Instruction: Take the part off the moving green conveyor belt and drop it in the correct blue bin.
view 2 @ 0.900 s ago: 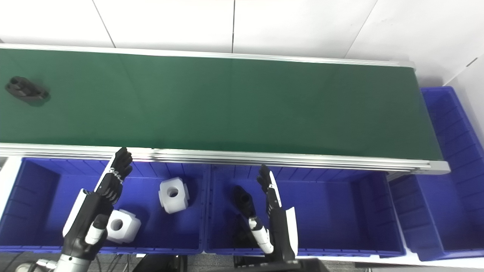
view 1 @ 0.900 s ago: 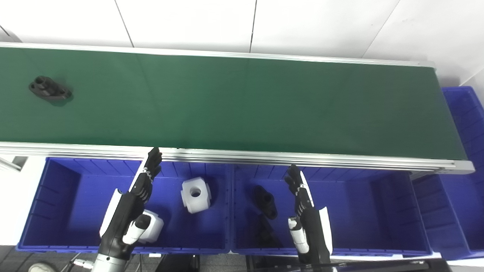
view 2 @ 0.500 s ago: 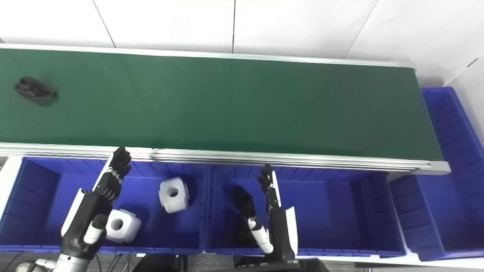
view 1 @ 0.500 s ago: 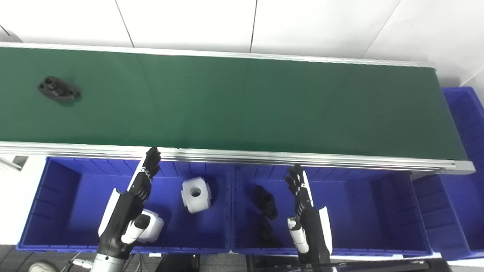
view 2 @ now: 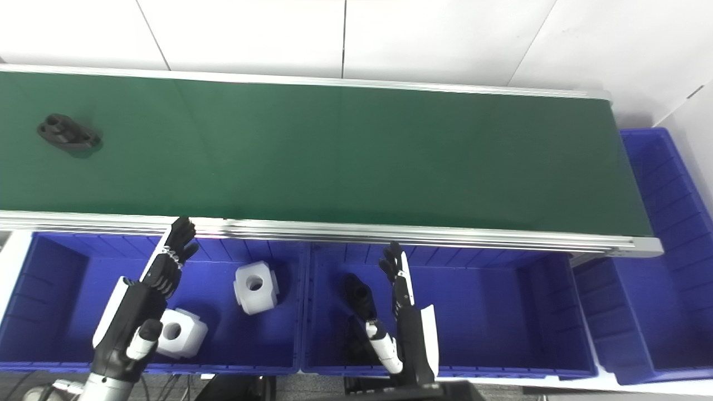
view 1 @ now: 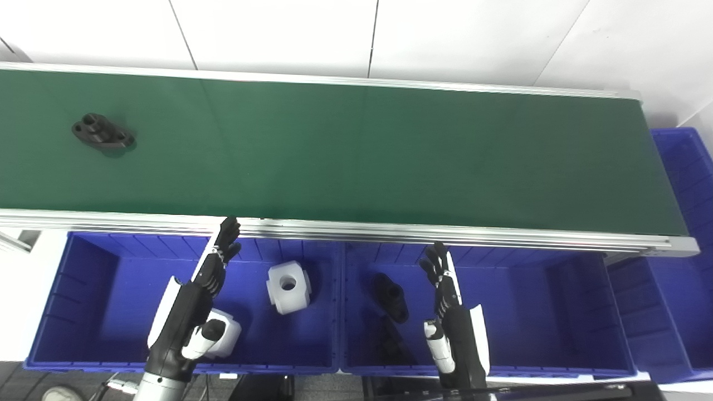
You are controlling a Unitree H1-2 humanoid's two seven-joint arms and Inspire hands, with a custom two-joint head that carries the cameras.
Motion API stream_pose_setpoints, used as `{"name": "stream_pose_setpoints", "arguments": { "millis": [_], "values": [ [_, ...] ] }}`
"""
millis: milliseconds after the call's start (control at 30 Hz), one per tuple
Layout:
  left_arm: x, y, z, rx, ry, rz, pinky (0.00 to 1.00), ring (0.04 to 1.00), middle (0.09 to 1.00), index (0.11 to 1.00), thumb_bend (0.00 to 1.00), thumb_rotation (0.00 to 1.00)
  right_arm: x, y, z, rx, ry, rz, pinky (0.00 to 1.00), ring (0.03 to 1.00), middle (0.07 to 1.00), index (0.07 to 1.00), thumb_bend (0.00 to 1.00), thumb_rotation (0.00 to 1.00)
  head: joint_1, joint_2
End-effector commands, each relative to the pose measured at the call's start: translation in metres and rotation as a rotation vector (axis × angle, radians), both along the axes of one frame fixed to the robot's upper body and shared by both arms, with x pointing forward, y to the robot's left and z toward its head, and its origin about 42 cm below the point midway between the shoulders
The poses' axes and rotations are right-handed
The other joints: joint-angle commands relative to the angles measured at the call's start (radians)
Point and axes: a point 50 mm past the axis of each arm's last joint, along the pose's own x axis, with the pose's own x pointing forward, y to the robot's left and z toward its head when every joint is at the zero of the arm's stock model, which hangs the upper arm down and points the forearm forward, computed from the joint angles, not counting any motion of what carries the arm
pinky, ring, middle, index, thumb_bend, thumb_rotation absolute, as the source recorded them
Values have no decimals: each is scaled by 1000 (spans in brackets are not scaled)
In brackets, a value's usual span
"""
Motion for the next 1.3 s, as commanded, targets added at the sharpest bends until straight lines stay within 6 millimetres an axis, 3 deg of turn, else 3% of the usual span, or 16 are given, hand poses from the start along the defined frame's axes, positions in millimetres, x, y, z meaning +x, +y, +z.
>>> {"name": "stream_pose_setpoints", "arguments": {
  "millis": [0,1267],
  "values": [
    [-1,3,9,-6,-53,0,965,1000,1000,1000,953,946,3,14,16,53,-88,-17,962,932,958,1000,873,1000,2,3],
    [-4,-6,12,-35,-47,13,978,1000,1000,1000,960,932,-2,9,18,67,-73,-17,969,940,969,1000,891,1000,24,12]
  ]
}}
